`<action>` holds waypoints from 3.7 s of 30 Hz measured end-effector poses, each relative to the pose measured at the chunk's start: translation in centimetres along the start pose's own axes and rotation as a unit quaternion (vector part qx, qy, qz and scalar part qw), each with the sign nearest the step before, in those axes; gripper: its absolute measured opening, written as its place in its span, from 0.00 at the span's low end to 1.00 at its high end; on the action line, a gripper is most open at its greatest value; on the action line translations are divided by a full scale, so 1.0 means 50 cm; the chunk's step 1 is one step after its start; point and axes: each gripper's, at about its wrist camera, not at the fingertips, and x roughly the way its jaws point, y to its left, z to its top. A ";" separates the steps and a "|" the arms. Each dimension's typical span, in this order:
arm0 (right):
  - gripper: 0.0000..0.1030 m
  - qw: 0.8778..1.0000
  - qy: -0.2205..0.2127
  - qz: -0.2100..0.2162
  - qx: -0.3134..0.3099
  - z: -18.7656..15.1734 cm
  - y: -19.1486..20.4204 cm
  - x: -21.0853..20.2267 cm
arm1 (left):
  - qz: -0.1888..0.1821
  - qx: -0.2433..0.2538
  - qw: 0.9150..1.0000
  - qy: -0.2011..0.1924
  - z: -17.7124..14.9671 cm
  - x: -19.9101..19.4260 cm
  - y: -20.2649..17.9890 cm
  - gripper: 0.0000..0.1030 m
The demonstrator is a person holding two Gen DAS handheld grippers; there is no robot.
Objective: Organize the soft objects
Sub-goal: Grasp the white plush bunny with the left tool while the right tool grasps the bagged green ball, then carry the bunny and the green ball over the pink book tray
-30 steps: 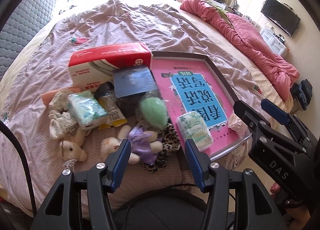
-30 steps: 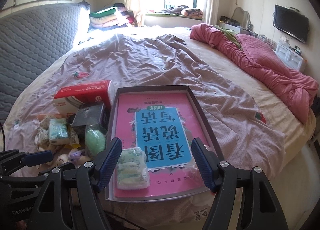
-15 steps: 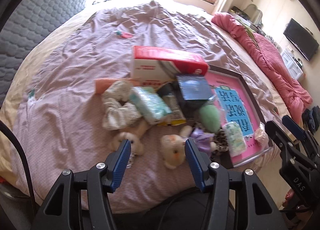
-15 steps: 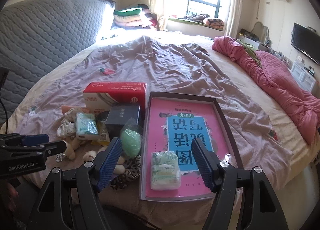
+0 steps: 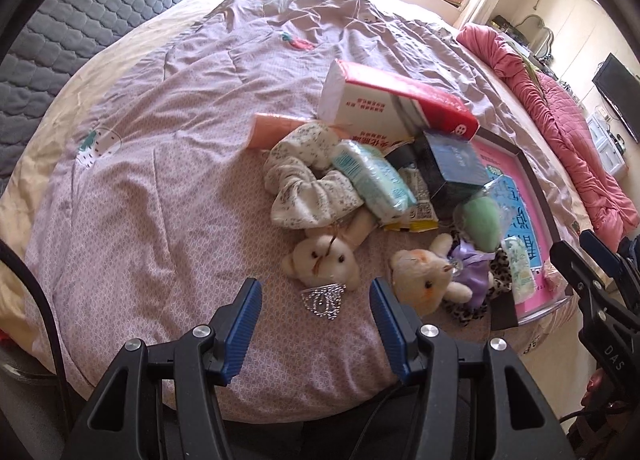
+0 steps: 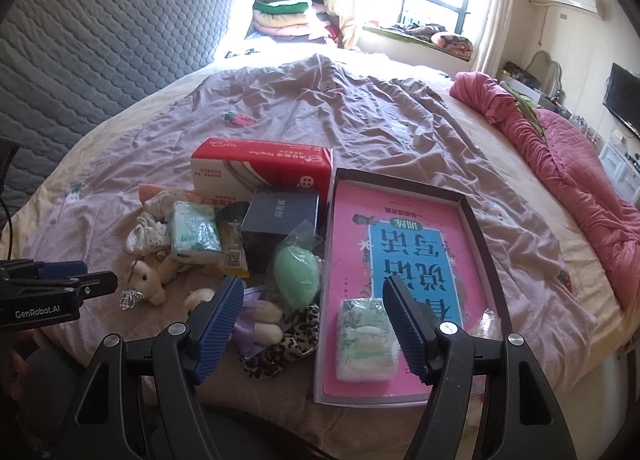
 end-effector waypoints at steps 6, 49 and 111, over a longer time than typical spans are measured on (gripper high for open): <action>0.72 1.000 0.011 -0.003 -0.001 -0.001 0.006 0.033 | -0.014 -0.023 0.999 0.019 -0.007 0.035 0.032 0.54; 0.63 0.997 0.058 -0.016 -0.057 0.026 0.056 0.217 | 0.000 0.005 0.999 0.038 0.059 0.186 -0.022 0.54; 0.41 0.997 -0.074 -0.011 -0.035 0.067 0.004 -0.041 | -0.043 0.098 0.992 -0.064 0.028 -0.072 -0.192 0.41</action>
